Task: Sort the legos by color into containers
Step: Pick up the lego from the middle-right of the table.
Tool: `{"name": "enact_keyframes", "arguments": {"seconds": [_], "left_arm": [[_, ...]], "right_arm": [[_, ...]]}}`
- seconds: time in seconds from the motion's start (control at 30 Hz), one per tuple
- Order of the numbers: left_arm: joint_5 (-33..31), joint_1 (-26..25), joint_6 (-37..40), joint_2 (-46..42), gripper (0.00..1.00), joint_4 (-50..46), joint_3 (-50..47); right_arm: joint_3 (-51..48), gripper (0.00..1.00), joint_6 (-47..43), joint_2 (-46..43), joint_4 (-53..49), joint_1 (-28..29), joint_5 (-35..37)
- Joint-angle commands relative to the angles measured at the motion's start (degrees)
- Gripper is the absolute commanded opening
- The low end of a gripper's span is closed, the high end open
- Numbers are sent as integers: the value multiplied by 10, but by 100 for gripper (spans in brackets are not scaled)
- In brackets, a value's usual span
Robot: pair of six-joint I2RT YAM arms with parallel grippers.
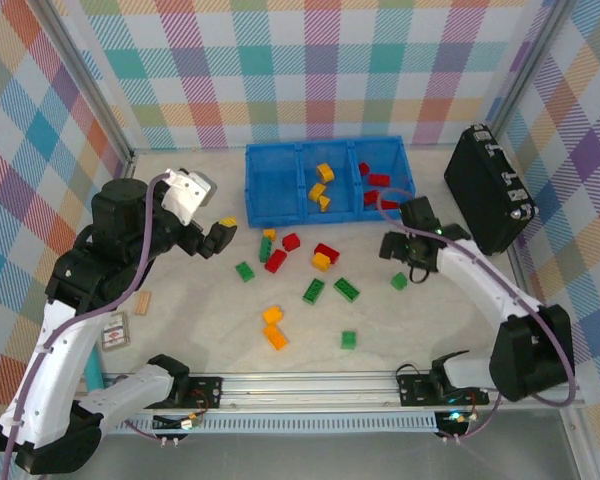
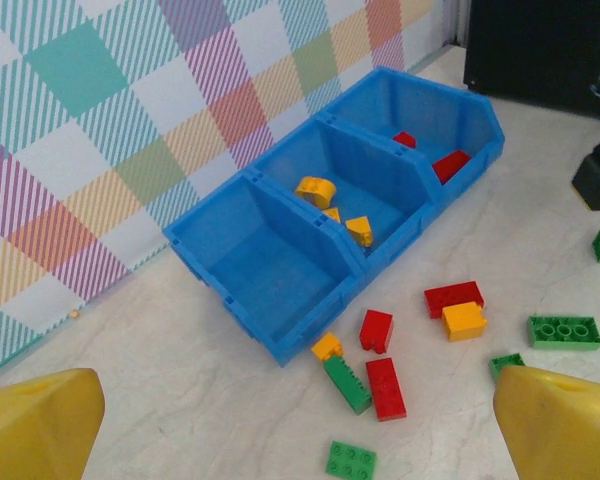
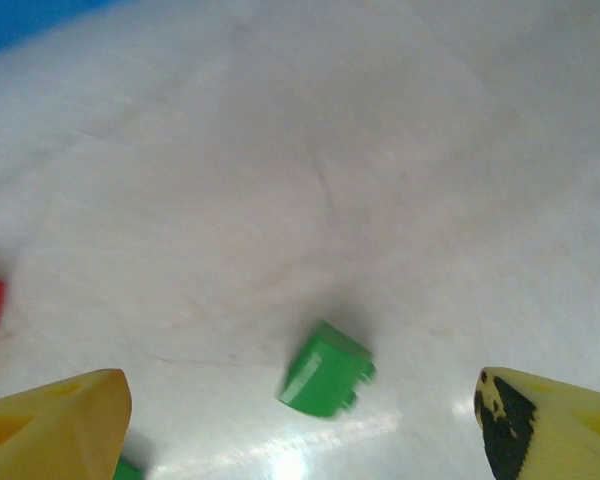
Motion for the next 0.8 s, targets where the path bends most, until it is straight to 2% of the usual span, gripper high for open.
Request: {"name": "enact_keyframes", "arguments": {"seconds": [0.0, 0.2, 0.33, 0.77], "left_arm": [[31, -6, -7, -3, 100, 4, 23], [32, -5, -11, -10, 100, 0, 25], [42, -5, -18, -9, 100, -7, 39], [20, -5, -21, -34, 100, 10, 10]], "right_arm": [[-33, 89, 98, -25, 32, -21, -75], [-69, 89, 137, 15, 85, -43, -131], [-73, 87, 157, 38, 88, -47, -124], [-112, 70, 189, 76, 124, -51, -128]]}}
